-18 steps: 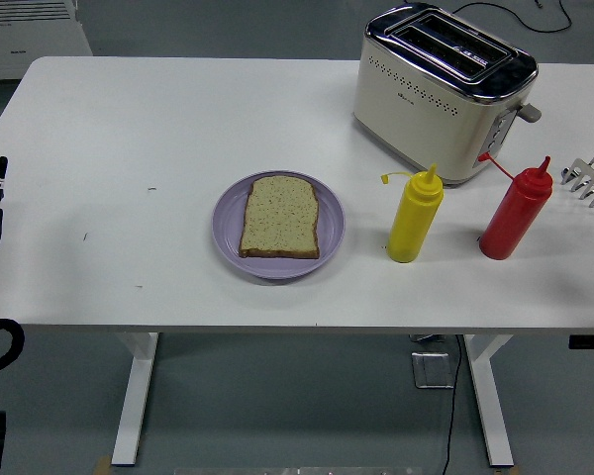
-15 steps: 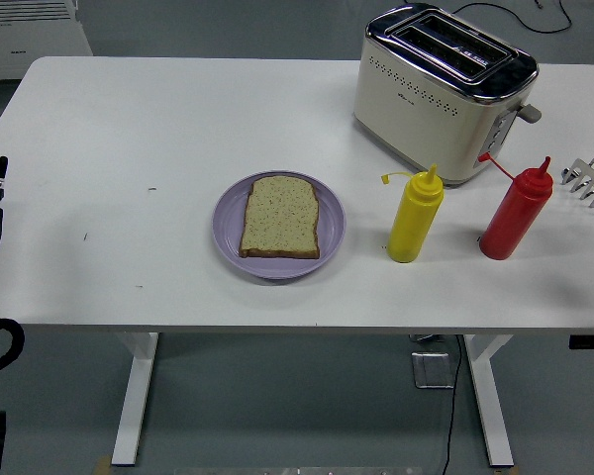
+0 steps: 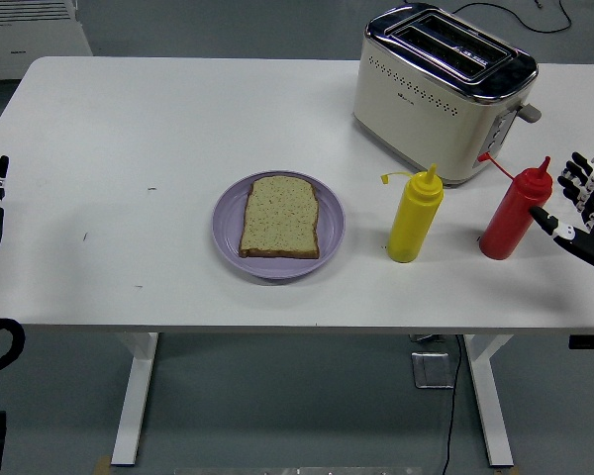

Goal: Pick up the cup,pour liquid into bread,place the cup on the desk

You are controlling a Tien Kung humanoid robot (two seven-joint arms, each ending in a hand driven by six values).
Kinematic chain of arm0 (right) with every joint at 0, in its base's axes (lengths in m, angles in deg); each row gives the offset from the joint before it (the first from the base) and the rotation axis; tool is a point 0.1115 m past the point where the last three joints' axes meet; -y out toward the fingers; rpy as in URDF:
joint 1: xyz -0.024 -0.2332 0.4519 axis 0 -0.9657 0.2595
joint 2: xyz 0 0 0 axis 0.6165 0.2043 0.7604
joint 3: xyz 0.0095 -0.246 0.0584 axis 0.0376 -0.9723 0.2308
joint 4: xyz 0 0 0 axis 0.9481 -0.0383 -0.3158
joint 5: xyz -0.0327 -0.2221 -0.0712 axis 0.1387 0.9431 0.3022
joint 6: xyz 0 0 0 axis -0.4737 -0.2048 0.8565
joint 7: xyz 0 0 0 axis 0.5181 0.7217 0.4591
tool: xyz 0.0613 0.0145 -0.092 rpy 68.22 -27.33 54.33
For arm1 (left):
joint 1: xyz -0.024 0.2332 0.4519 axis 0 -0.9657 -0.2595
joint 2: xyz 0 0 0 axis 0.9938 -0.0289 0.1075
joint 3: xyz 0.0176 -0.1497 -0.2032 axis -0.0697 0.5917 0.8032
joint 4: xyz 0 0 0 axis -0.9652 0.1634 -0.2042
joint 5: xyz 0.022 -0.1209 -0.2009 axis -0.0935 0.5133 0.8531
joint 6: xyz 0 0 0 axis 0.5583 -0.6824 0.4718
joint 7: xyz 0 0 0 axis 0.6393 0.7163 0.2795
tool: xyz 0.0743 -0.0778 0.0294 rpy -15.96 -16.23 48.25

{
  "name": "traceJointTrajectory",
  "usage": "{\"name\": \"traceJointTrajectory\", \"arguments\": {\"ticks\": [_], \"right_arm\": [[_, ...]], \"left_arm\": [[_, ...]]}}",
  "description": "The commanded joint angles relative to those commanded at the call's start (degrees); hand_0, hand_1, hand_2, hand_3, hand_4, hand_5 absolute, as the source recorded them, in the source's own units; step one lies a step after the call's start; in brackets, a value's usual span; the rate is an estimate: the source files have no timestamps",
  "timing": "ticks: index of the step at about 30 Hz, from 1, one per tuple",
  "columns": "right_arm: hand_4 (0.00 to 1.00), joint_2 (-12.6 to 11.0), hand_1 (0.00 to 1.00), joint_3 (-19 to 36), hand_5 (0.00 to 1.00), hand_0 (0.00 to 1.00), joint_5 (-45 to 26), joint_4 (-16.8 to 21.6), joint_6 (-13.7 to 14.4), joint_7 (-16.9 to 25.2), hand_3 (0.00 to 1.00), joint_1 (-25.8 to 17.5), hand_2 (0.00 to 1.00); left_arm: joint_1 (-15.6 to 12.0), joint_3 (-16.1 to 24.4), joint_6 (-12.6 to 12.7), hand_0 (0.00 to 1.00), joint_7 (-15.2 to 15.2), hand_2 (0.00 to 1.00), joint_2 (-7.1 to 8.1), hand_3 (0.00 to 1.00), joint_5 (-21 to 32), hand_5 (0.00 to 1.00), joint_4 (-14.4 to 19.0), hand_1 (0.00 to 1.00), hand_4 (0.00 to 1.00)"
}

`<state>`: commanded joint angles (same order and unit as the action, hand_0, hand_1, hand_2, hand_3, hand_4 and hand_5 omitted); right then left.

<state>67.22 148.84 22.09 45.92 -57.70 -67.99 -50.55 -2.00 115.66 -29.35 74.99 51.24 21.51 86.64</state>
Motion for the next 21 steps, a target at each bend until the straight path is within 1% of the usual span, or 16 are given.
{"name": "traceJointTrajectory", "arguments": {"ticks": [8, 12, 15, 18, 21], "right_arm": [[0.958, 1.43, 0.939, -2.58, 0.348, 0.990, -0.19, -0.90, -0.57, -0.11, 0.998, 1.62, 0.988], [0.950, 2.03, 0.932, -3.56, 0.346, 0.981, 0.21, -1.69, -1.05, -1.07, 0.998, 2.82, 0.985], [0.950, 2.31, 0.932, -4.42, 0.346, 0.981, 0.05, -2.17, -0.99, -1.21, 0.998, 3.44, 0.985], [0.944, 3.08, 0.927, -5.01, 0.342, 0.973, -0.09, -2.85, -0.48, -1.16, 0.998, 4.14, 0.977], [0.944, 3.71, 0.927, -5.13, 0.342, 0.973, 0.03, -3.60, -0.62, -1.47, 0.998, 4.84, 0.977]], "left_arm": [[-0.20, 0.08, -0.01, 0.793, -0.03, 0.760, 0.00, 0.692, -0.06, 0.998, 0.00, 0.765, 0.570], [-0.20, -0.09, -0.02, 0.794, -0.02, 0.759, 0.00, 0.692, -0.04, 0.998, 0.00, 0.765, 0.570], [-0.18, -0.10, -0.03, 0.794, 0.00, 0.759, 0.00, 0.692, -0.03, 0.998, -0.01, 0.765, 0.570], [-0.19, 0.08, -0.02, 0.794, -0.03, 0.759, 0.00, 0.692, -0.06, 0.998, 0.00, 0.765, 0.569], [-0.18, 0.23, -0.04, 0.794, -0.04, 0.759, 0.00, 0.692, -0.09, 0.998, 0.02, 0.765, 0.569]]}}
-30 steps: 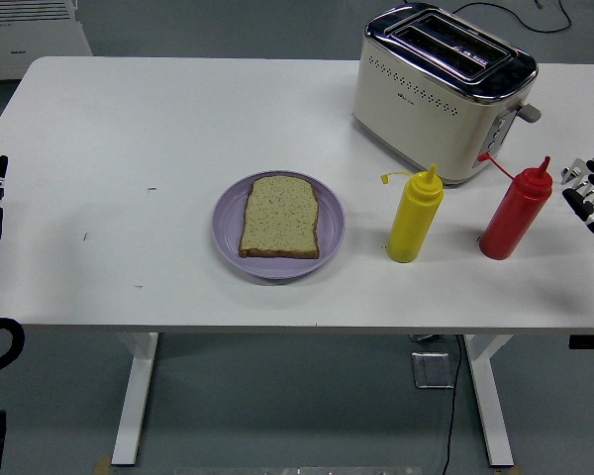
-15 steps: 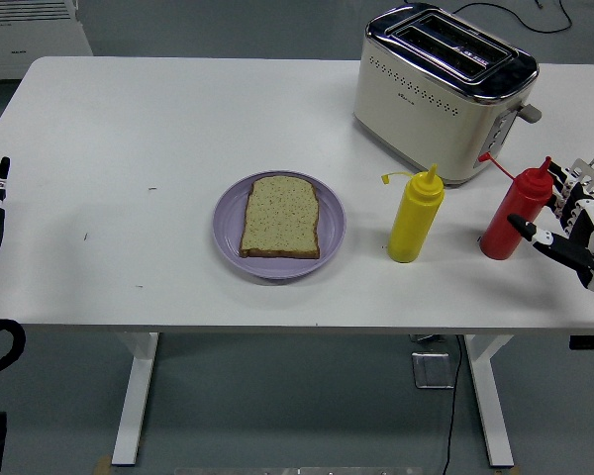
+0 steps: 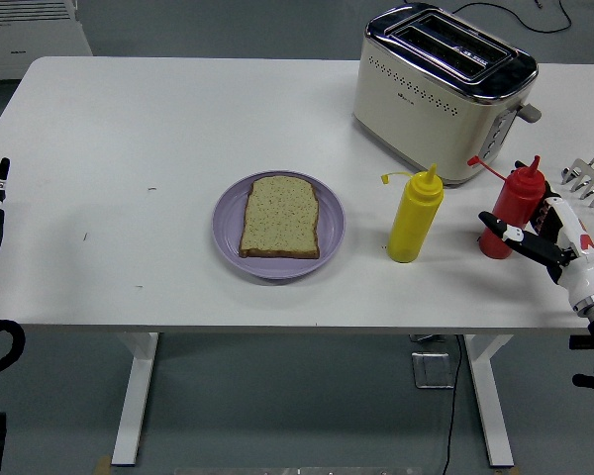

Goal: Pick up the cup,pour liquid into bread,place the cup on the desk

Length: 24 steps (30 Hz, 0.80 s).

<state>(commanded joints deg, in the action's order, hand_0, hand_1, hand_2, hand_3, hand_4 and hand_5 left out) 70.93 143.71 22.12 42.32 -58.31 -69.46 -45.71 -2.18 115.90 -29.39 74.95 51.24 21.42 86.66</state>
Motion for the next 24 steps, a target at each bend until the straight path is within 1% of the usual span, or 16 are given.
{"name": "traceJointTrajectory", "arguments": {"ticks": [1, 6, 7, 12, 13, 18, 19, 24], "right_arm": [[0.937, 0.24, 0.908, -0.06, 0.335, 0.959, -0.09, -0.38, -0.03, -0.09, 0.998, 0.38, 0.952], [0.937, 1.18, 0.908, -0.31, 0.335, 0.959, -0.98, -1.96, 1.48, 0.20, 0.998, 1.83, 0.952], [0.929, 1.31, 0.876, -0.32, 0.322, 0.922, -1.09, -2.18, 1.67, 0.22, 0.998, 2.01, 0.926], [0.929, 1.80, 0.876, -1.07, 0.322, 0.922, -1.73, -3.35, 3.13, 0.53, 0.998, 3.06, 0.926], [0.918, 1.88, 0.834, -1.33, 0.312, 0.884, -1.88, -3.61, 3.52, 0.63, 0.967, 3.28, 0.854], [0.918, 2.39, 0.834, -2.78, 0.312, 0.884, -2.61, -5.03, 5.16, 0.98, 0.967, 4.53, 0.854], [0.902, 2.53, 0.729, -3.09, 0.299, 0.775, -2.75, -5.34, 5.49, 1.11, 0.887, 4.80, 0.713], [0.902, 3.17, 0.729, -4.11, 0.299, 0.775, -3.56, -6.93, 7.15, 1.47, 0.887, 6.07, 0.713]], "left_arm": [[0.04, 0.04, -0.02, 0.794, -0.01, 0.759, 0.00, 0.692, -0.01, 0.998, 0.02, 0.765, 0.569], [0.15, 0.08, -0.07, 0.794, -0.02, 0.759, 0.00, 0.692, -0.04, 0.998, 0.04, 0.765, 0.569], [0.15, 0.08, -0.07, 0.793, -0.01, 0.759, 0.00, 0.692, -0.04, 0.998, 0.04, 0.765, 0.569], [0.10, 0.26, -0.06, 0.793, -0.03, 0.759, 0.00, 0.692, -0.06, 0.998, 0.05, 0.765, 0.569], [0.09, 0.28, -0.06, 0.793, -0.04, 0.759, 0.00, 0.692, -0.06, 0.998, 0.05, 0.765, 0.569], [0.07, 0.25, -0.05, 0.793, -0.03, 0.759, 0.00, 0.692, -0.06, 0.998, 0.00, 0.765, 0.569], [0.06, 0.23, -0.06, 0.793, -0.03, 0.759, 0.00, 0.692, -0.05, 0.998, 0.00, 0.765, 0.569], [0.03, 0.24, -0.05, 0.793, -0.03, 0.759, 0.00, 0.692, -0.05, 0.998, -0.05, 0.765, 0.569]]}}
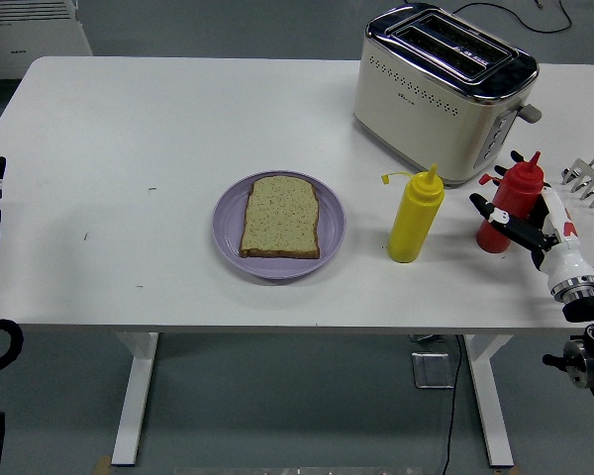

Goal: Pick up the cup,pour liquid into bread,place the cup on the desk

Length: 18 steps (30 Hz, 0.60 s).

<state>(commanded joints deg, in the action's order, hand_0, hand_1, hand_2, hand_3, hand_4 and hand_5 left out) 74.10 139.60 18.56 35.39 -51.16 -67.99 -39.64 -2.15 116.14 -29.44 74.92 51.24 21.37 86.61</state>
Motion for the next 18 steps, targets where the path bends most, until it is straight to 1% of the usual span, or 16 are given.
{"name": "traceJointTrajectory", "arguments": {"ticks": [1, 4, 5, 6, 7, 11, 12, 13, 18], "right_arm": [[0.880, 0.08, 0.592, -0.28, 0.271, 0.616, -0.32, -0.27, 0.42, 0.19, 0.732, 0.27, 0.562], [0.880, 0.27, 0.592, -0.92, 0.271, 0.616, -1.17, -0.83, 2.17, 0.80, 0.732, 0.90, 0.562], [0.880, 0.29, 0.592, -0.98, 0.271, 0.616, -1.27, -0.87, 2.36, 0.87, 0.732, 0.96, 0.562], [0.880, 0.44, 0.592, -1.25, 0.271, 0.616, -2.06, -1.18, 3.67, 1.28, 0.732, 1.30, 0.562], [0.844, 0.55, 0.394, -1.45, 0.228, 0.409, -2.60, -1.43, 4.52, 1.57, 0.513, 1.56, 0.414], [0.844, 0.87, 0.394, -2.24, 0.228, 0.409, -4.45, -2.22, 7.11, 2.34, 0.513, 2.34, 0.414], [0.844, 0.92, 0.394, -2.35, 0.228, 0.409, -4.69, -2.32, 7.37, 2.43, 0.513, 2.44, 0.414], [0.799, 1.00, 0.220, -2.53, 0.176, 0.244, -5.26, -2.62, 7.49, 2.43, 0.363, 2.66, 0.324], [0.799, 0.97, 0.220, -3.26, 0.176, 0.244, -6.32, -3.28, 7.37, 2.96, 0.363, 2.86, 0.324]], "left_arm": [[0.01, 0.02, 0.01, 0.793, 0.00, 0.759, 0.00, 0.691, -0.01, 0.998, -0.01, 0.765, 0.569], [0.00, 0.12, 0.03, 0.793, -0.01, 0.759, 0.00, 0.691, -0.01, 0.998, -0.03, 0.765, 0.569], [0.00, 0.13, 0.03, 0.793, -0.01, 0.759, 0.00, 0.691, -0.01, 0.998, -0.04, 0.765, 0.569], [-0.02, 0.13, 0.02, 0.793, 0.00, 0.759, 0.00, 0.691, -0.01, 0.998, -0.04, 0.765, 0.569], [-0.02, 0.14, 0.01, 0.793, 0.00, 0.759, 0.00, 0.691, -0.02, 0.998, -0.04, 0.765, 0.569], [-0.03, 0.21, 0.02, 0.793, 0.00, 0.759, 0.00, 0.691, -0.02, 0.998, -0.04, 0.765, 0.569], [-0.04, 0.22, 0.02, 0.793, 0.00, 0.759, 0.00, 0.691, -0.02, 0.998, -0.04, 0.765, 0.569], [-0.03, 0.21, 0.01, 0.793, -0.01, 0.759, 0.00, 0.692, -0.02, 0.998, -0.05, 0.765, 0.569], [-0.04, 0.21, -0.01, 0.793, -0.03, 0.759, 0.00, 0.692, -0.01, 0.998, -0.11, 0.765, 0.569]]}}
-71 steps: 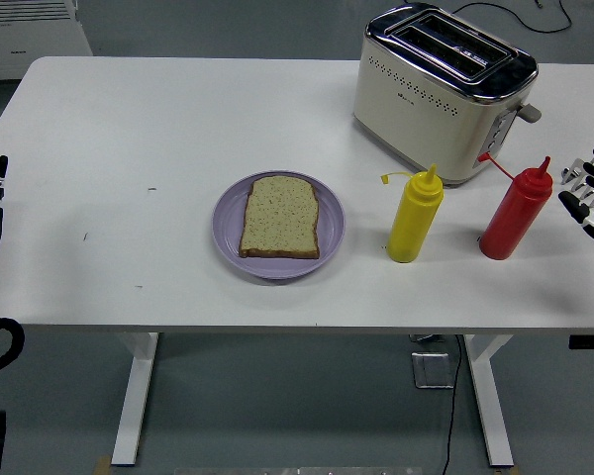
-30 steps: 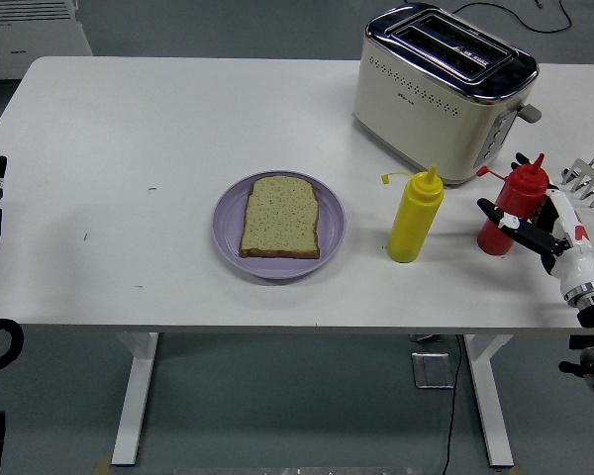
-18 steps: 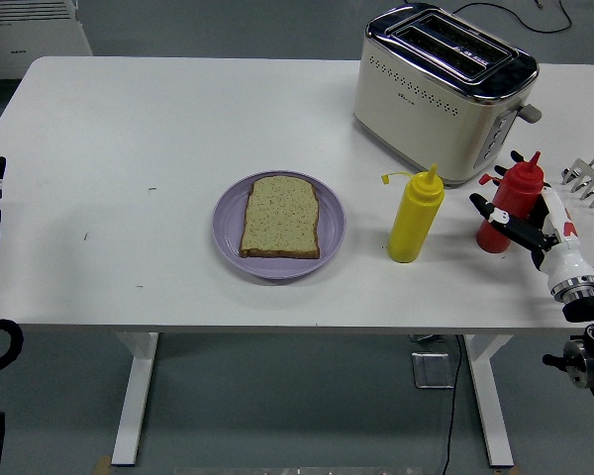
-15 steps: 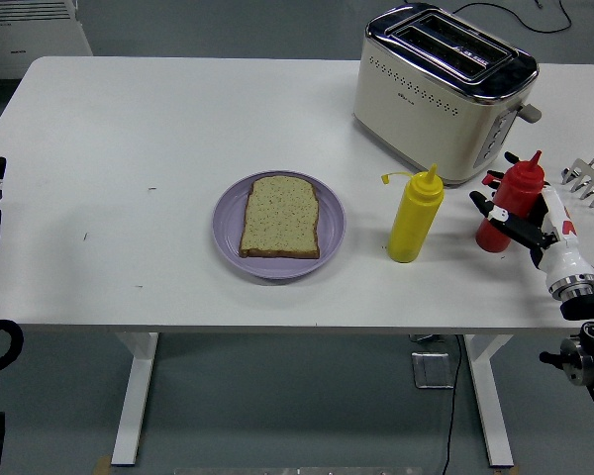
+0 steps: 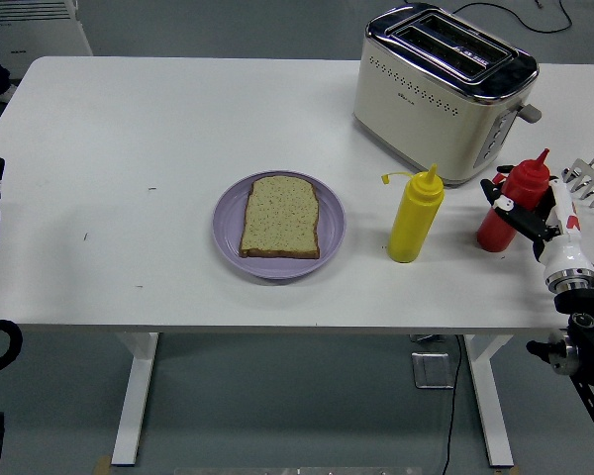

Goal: Pick up the cup,pour liquid into bread,place the cup on the desk

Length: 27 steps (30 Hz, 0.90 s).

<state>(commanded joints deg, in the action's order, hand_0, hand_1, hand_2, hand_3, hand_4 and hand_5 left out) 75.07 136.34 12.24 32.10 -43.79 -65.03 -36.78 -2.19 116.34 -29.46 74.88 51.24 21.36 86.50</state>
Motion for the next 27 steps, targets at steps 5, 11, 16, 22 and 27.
{"name": "traceJointTrajectory", "arguments": {"ticks": [5, 11, 16, 22, 27], "right_arm": [[0.828, -0.13, 0.114, -0.19, 0.211, 0.140, -0.72, 0.25, 0.82, 0.39, 0.282, -0.17, 0.227], [0.840, -0.38, 0.061, 0.75, 0.225, 0.083, -0.58, 0.88, 1.79, 0.34, 0.229, -0.38, 0.164], [0.840, -0.54, 0.016, 1.87, 0.230, 0.040, -0.76, 1.59, 3.04, 0.48, 0.184, -0.53, 0.119], [0.840, -0.91, 0.002, 3.17, 0.244, 0.016, -1.08, 4.33, 3.07, -0.49, 0.167, -0.80, 0.097], [0.829, -1.60, 0.002, 5.06, 0.259, 0.016, -0.17, 8.18, 2.64, -1.74, 0.172, -0.88, 0.102]], "left_arm": [[-0.08, 0.06, 0.02, 0.793, -0.03, 0.759, 0.00, 0.691, 0.01, 0.998, -0.01, 0.765, 0.569], [-0.01, -0.03, 0.02, 0.793, -0.02, 0.759, 0.00, 0.691, 0.04, 0.998, -0.04, 0.764, 0.569], [0.02, -0.03, 0.02, 0.793, -0.03, 0.759, 0.00, 0.692, 0.04, 0.998, -0.01, 0.765, 0.570], [0.00, -0.04, 0.04, 0.793, -0.01, 0.759, 0.00, 0.691, 0.05, 0.998, -0.01, 0.764, 0.569], [0.00, 0.02, 0.05, 0.793, -0.02, 0.759, 0.00, 0.692, 0.05, 0.998, 0.05, 0.764, 0.569]]}}
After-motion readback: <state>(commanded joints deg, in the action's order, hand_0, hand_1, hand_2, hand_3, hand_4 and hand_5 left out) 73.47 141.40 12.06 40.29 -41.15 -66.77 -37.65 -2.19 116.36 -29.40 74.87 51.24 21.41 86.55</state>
